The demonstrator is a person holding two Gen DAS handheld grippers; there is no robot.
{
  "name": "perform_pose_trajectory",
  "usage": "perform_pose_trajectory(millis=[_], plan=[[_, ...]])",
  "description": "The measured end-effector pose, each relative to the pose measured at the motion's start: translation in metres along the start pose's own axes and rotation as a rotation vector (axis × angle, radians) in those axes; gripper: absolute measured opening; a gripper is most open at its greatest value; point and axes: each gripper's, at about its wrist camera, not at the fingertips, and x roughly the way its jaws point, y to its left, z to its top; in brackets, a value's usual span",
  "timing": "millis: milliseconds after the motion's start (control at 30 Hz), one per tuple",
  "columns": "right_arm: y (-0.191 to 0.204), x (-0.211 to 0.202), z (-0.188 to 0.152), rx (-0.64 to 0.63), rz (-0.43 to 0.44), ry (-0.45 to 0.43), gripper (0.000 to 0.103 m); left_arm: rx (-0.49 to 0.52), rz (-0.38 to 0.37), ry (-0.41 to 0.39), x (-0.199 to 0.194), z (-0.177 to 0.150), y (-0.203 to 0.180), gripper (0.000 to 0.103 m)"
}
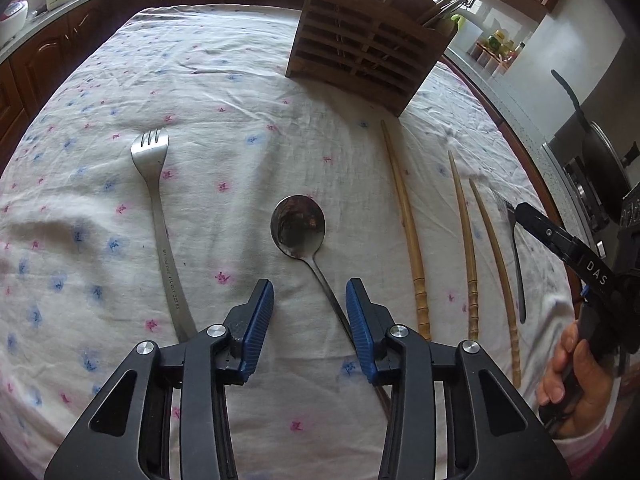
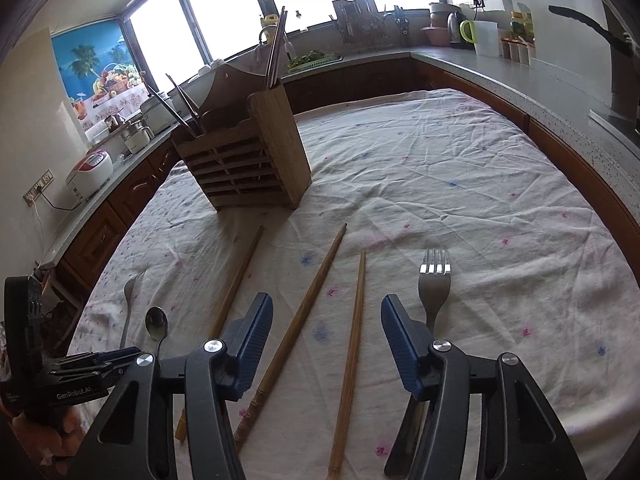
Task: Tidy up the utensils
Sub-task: 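Move both open tools down to the metal spoon and wooden chopsticks, then close the left tool on the metal spoon handle while the right tool grasps a wooden chopstick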
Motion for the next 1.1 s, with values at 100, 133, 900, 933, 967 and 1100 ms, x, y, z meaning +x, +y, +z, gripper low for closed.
perform_pose_trajectory(millis=[100,133,900,933,967,1100], plan=[[-0.004,0.011,0.0,-0.001,-0.014,0.028,0.051,0.012,0.004,-0.003,0.003,0.003,-0.003,0.036],[-0.004,0.015,0.0,-0.002,-0.02,0.039,0.049,0.023,0.008,-0.005,0.004,0.003,-0.004,0.036],[0.004,0.061,0.018,-0.15,-0.163,0.126,0.017,0.239,0.067,-0.021,0.026,0.021,-0.035,0.009],[0.004,0.061,0.018,-0.146,-0.156,0.126,0.009,0.228,0.057,-0.025,0.027,0.021,-0.034,0.008],[0.003,0.06,0.019,-0.133,-0.147,0.126,0.007,0.213,0.049,-0.027,0.026,0.022,-0.032,0.007],[-0.001,0.049,0.018,-0.078,-0.086,0.112,0.006,0.187,0.032,-0.024,0.023,0.023,-0.026,0.003]])
